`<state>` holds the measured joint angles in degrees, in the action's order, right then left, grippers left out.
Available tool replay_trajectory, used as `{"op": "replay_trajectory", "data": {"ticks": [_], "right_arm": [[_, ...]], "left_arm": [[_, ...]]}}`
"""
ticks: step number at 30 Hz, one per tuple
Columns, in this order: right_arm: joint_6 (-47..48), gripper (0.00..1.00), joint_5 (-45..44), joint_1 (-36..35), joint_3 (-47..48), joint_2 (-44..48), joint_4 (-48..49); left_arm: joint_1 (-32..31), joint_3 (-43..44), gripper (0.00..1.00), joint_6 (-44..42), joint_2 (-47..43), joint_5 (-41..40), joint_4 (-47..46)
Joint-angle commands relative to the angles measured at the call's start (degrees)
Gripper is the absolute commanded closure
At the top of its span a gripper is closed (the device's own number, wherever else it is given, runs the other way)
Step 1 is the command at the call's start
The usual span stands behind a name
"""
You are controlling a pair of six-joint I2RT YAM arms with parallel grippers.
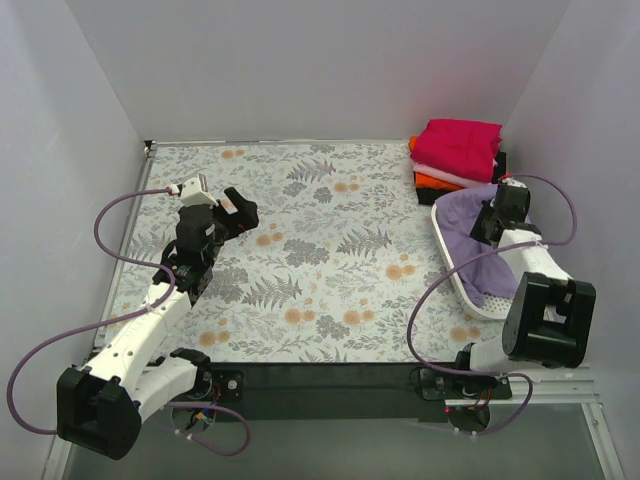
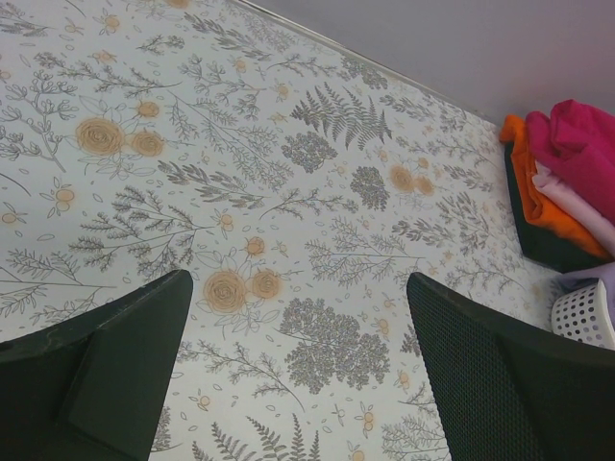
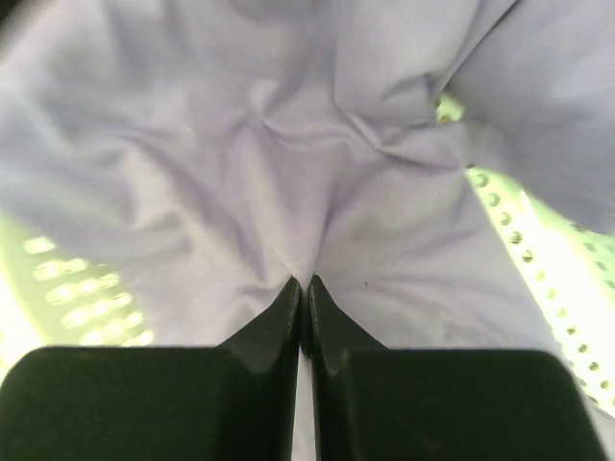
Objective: Fold and stack the t-shirts
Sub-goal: Grab the tshirt from the pile, then move the tshirt to the center of the board
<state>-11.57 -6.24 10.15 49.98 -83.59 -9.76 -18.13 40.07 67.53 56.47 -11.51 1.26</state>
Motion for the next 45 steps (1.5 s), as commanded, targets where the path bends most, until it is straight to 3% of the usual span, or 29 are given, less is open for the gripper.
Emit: {"op": "replay_trajectory", "data": {"ticks": [1, 6, 11, 23, 26, 30, 37, 42, 45], "right_arm": [[0.94, 0.99, -0.18, 0.04, 2.75, 8.69, -0.17], [1.82, 0.99, 2.44, -0.22, 9.25, 16.69, -4.21], [2.69, 0.99, 4.48, -4.34, 21.09, 18.82, -6.06], [7.35, 0.99, 5.8, -26.57, 53.01, 6.52, -5.97], [7.97, 0.99, 10.19, -30.8, 59.96, 2.57, -6.06], [8.06, 0.99, 13.53, -35.98, 62.79, -1.21, -5.28], [7.88, 0.99, 16.96, -40.47, 57.61, -4.38, -2.28], [8.85, 0.99, 15.13, -42.14, 55.23, -6.23, -2.19], [9.9, 0.99, 14.06, -43.98, 59.43, -7.11, -2.02]], "left_arm": [[-0.15, -0.35, 0.13, -0.55, -1.1, -0.88, -0.64], [-0.15, -0.52, 0.13, -0.47, -1.62, -0.8, -0.55], [-0.15, -0.35, 0.13, -0.47, -1.27, -0.53, -0.73], [-0.24, -0.88, 0.14, -0.47, -2.59, -1.76, -0.91], [-0.15, -1.05, 0.13, -0.47, -3.03, -2.11, -0.82], [-0.24, -1.31, 0.13, -0.12, -3.47, -2.2, -0.91], [-0.33, -1.49, 0.14, 0.06, -3.99, -3.17, -0.99], [-0.24, -1.67, 0.14, 0.5, -4.17, -3.08, -0.91], [-0.24, -1.67, 0.13, 0.59, -4.09, -2.56, -0.91]]}}
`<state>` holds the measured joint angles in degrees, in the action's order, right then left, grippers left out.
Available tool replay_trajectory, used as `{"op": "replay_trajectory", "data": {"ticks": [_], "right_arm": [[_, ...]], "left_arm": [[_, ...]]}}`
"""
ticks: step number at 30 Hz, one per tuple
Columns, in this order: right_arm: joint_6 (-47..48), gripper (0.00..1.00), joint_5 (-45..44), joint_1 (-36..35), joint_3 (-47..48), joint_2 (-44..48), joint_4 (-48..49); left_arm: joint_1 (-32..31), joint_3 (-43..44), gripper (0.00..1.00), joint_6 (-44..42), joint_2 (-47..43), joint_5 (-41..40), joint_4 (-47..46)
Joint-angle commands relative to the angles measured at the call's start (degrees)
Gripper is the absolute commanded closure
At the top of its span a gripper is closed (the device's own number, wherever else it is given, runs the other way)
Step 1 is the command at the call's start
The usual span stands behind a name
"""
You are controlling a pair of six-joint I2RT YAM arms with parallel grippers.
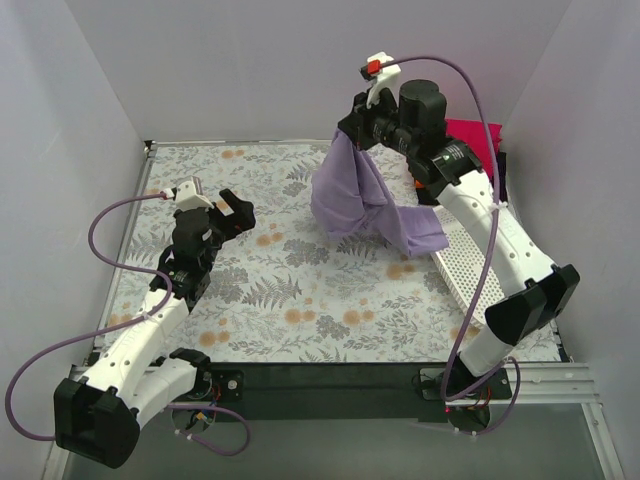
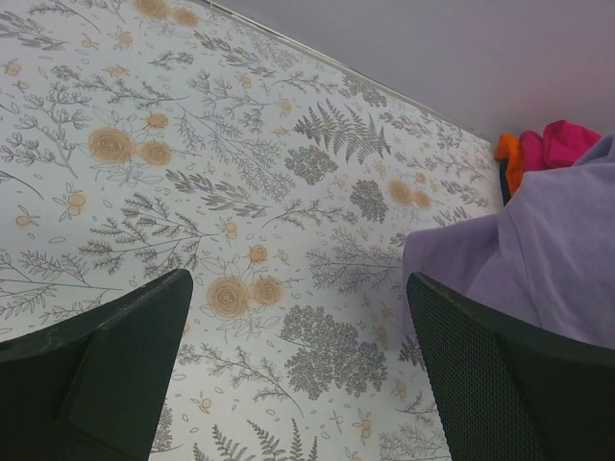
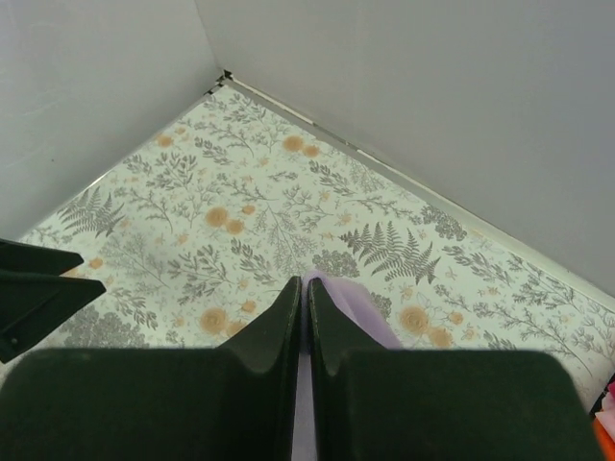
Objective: Fold and stack the t-shirts
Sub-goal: Move the tshirt to the center of the board
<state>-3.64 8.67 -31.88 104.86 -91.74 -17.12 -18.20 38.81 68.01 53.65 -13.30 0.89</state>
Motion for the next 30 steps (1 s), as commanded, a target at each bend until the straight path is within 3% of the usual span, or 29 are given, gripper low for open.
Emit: {"op": "replay_trajectory", "data": {"ticks": [1, 7, 12, 14, 16, 17, 18, 20, 22, 24, 30], "right_arm": [[2.06, 0.99, -0.5, -2.48, 8.65, 0.61, 5.26], [2.58, 0.99, 3.99, -5.47, 24.51, -6.34, 0.25], [1.62, 0.99, 2.68, -6.0, 18.57, -6.61, 0.51], [1.36, 0.99, -2.32, -6.09, 13.73, -5.56, 1.21], [1.27, 0.88, -12.14, -6.09, 5.04, -3.1, 1.83], [1.27, 0.7, -16.1, -6.09, 2.13, -2.22, 2.44], [0.92, 0.61, -26.66, -6.18, -3.99, -0.38, 2.62], [0.21, 0.36, -34.65, -6.27, -9.99, 2.34, 2.62], [-0.58, 0.3, -36.96, -6.27, -18.4, 4.28, 3.15], [-1.63, 0.27, -33.47, -6.88, -23.62, 6.65, 6.73], [-3.56, 0.27, -9.4, -13.45, -40.86, 6.59, 20.16]], "left_arm": [[-0.26, -0.4, 0.13, 0.11, -1.27, -0.76, -0.62], [-0.17, -0.75, 0.13, 0.11, -2.05, -1.38, -0.53], [-0.26, -1.19, 0.13, 0.28, -2.06, -1.64, -0.53], [-0.17, -1.19, 0.13, 0.37, -2.06, -2.08, -0.53], [-0.17, -1.36, 0.13, 0.55, -1.97, -2.52, -0.53], [-0.26, -1.37, 0.13, 0.55, -2.06, -2.61, -0.53], [-0.17, -1.45, 0.13, 0.63, -1.88, -3.04, -0.53], [-0.26, -1.72, 0.13, 0.72, -1.79, -3.4, -0.53], [-0.26, -2.07, 0.13, 0.72, -1.18, -4.27, -0.53], [-0.17, -2.16, 0.13, 0.55, -0.3, -5.33, -0.53], [0.44, -2.07, 0.13, 2.83, 4.18, -12.01, 2.19]]}}
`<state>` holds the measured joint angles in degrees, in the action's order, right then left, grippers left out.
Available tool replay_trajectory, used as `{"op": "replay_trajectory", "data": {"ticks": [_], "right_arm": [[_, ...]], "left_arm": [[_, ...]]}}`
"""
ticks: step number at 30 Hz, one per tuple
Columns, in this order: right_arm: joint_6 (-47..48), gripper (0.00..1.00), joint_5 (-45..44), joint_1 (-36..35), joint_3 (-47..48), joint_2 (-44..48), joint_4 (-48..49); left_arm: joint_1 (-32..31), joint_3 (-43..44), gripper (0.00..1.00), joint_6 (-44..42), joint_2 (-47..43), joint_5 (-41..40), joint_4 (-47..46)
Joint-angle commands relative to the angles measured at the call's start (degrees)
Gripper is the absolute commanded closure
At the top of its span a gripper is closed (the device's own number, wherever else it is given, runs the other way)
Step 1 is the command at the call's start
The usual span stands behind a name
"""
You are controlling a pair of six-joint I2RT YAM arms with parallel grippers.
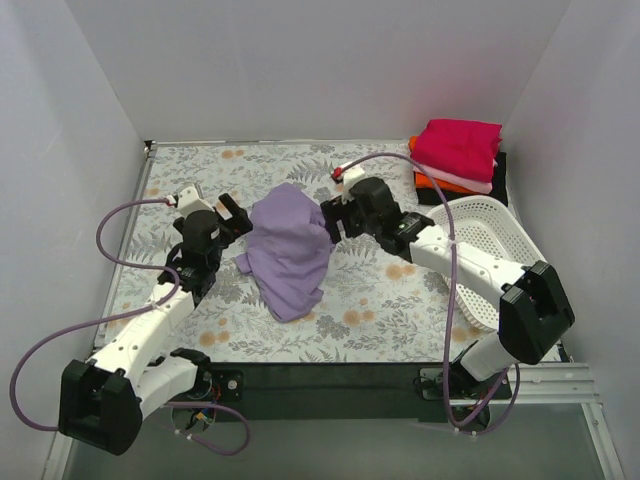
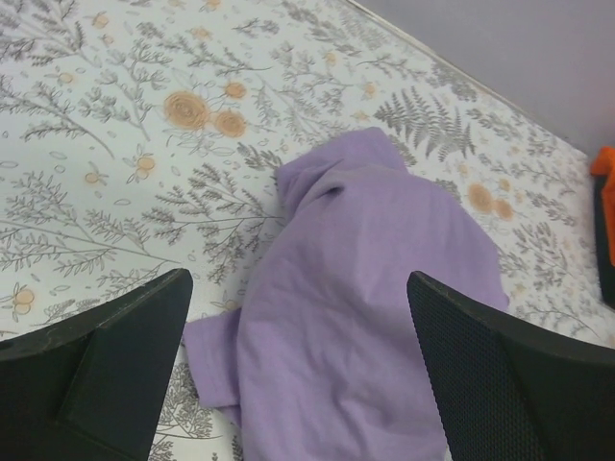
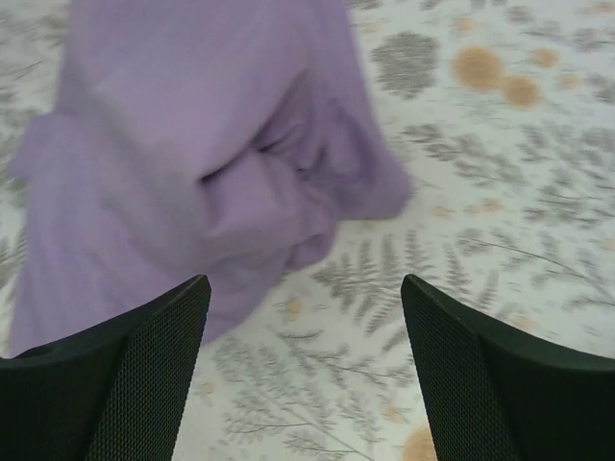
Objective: Fold and stack the t-shirts
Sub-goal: Move the tshirt to the center of the board, then flatten the tshirt out
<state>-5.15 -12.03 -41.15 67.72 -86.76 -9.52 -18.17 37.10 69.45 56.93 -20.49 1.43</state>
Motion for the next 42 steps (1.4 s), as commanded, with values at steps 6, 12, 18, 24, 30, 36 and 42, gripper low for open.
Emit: {"op": "replay_trajectory", "data": {"ticks": [6, 12, 18, 24, 30, 36, 42], "right_arm": [[-3.47, 0.3, 22.93, -11.31, -7.34, -3.14, 22.17], [-0.66, 0.33, 31.35, -15.8, -3.75, -9.12, 22.53], [1.54, 0.37, 34.8, -18.7, -1.37, -16.06, 19.72], [2.6, 0.38, 32.08, -21.16, 0.74, -21.43, 18.58], [2.68, 0.38, 27.78, -22.48, 2.32, -25.12, 16.91], [2.42, 0.42, 21.11, -23.37, 2.5, -27.67, 15.05], [0.58, 0.99, 12.67, -23.54, 2.06, -28.73, 13.66]], "left_arm": [[7.53, -3.78, 0.12, 4.11, 5.02, -0.35, -0.29], [14.56, -5.46, 0.12, 4.46, 8.11, 5.1, -4.42], [16.59, -6.95, 0.12, 4.9, 8.46, 7.04, -7.41], [16.94, -7.22, 0.12, 4.82, 8.47, 8.1, -7.76], [16.94, -8.27, 0.12, 4.91, 6.62, 9.06, -7.94], [16.94, -8.97, 0.12, 4.73, 3.11, 8.54, -6.88], [16.94, -9.15, 0.12, 4.55, 2.31, 9.76, -6.44]]}}
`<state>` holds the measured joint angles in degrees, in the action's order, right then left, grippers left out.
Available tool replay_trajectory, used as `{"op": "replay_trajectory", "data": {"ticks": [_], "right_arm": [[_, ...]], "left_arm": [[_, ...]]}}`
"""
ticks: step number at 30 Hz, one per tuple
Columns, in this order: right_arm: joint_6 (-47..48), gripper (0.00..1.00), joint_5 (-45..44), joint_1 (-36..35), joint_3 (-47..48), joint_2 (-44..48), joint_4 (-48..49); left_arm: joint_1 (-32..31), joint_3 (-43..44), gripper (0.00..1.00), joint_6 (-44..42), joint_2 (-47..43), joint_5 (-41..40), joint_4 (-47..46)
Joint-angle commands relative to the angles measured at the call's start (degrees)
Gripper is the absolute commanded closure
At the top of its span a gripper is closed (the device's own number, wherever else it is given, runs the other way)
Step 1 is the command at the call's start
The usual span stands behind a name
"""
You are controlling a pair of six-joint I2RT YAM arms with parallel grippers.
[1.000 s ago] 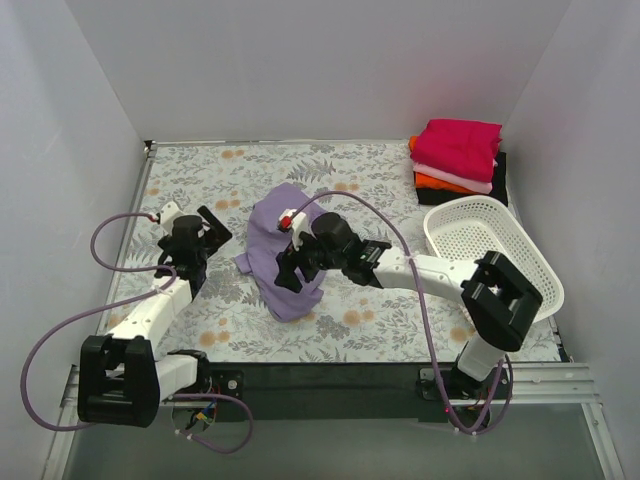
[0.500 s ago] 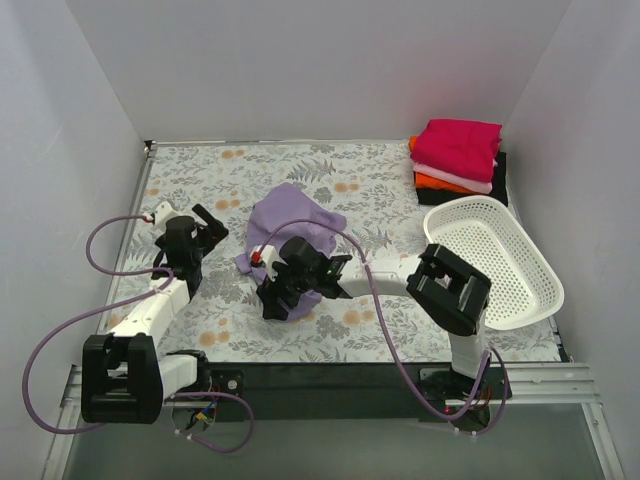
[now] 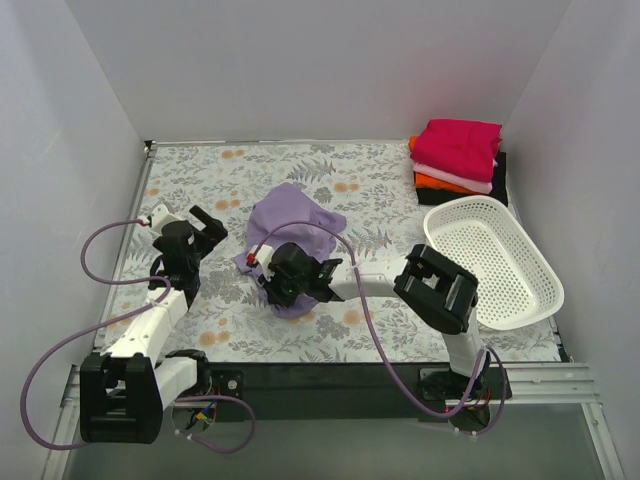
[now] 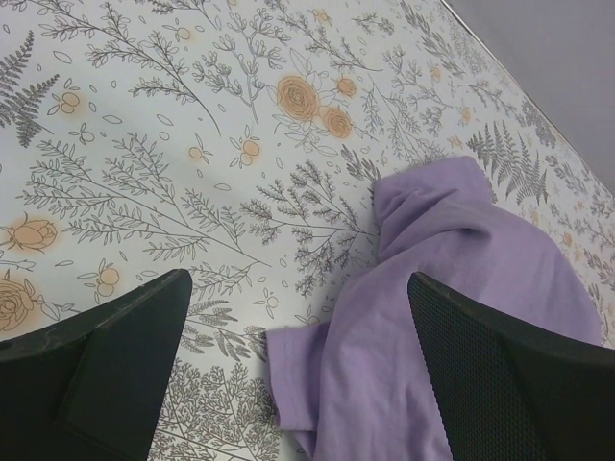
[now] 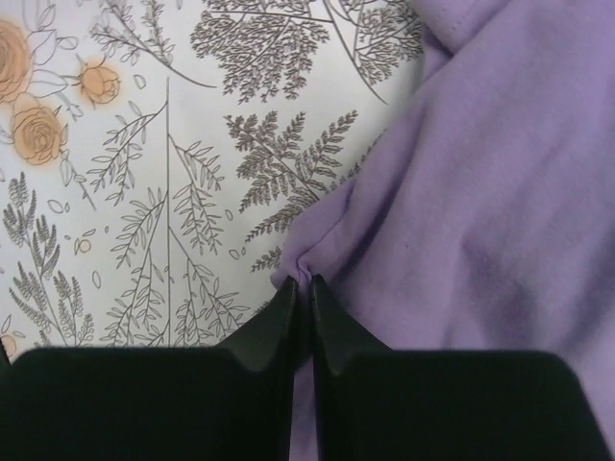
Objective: Fold and stack the t-shirts
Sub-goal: Flatten the tshirt out
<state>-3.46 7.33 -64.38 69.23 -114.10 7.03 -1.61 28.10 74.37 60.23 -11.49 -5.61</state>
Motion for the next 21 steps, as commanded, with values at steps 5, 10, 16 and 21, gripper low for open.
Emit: {"op": "replay_trajectory", "data": {"ticks": [5, 10, 16, 21], "right_arm": [[-1.46, 0.99, -14.87, 0.65, 1.43, 5.54, -4.74], [-0.94, 0.99, -18.58, 5.48, 0.03, 19.23, -5.27], [-0.05, 0.99, -21.58, 16.9, -5.85, 33.22, -5.18], [-0.58, 0.99, -23.84, 27.81, -8.15, 33.34, -5.01]], "left_arm": [[0.38, -0.41, 0.12, -0.54, -0.81, 1.29, 0.33], [0.38, -0.5, 0.14, -0.8, -1.25, 2.78, -0.28], [0.38, -0.94, 0.14, -1.33, -1.87, 4.71, -1.07], [0.29, -0.85, 0.16, -2.12, -0.64, 8.4, -2.39]]}}
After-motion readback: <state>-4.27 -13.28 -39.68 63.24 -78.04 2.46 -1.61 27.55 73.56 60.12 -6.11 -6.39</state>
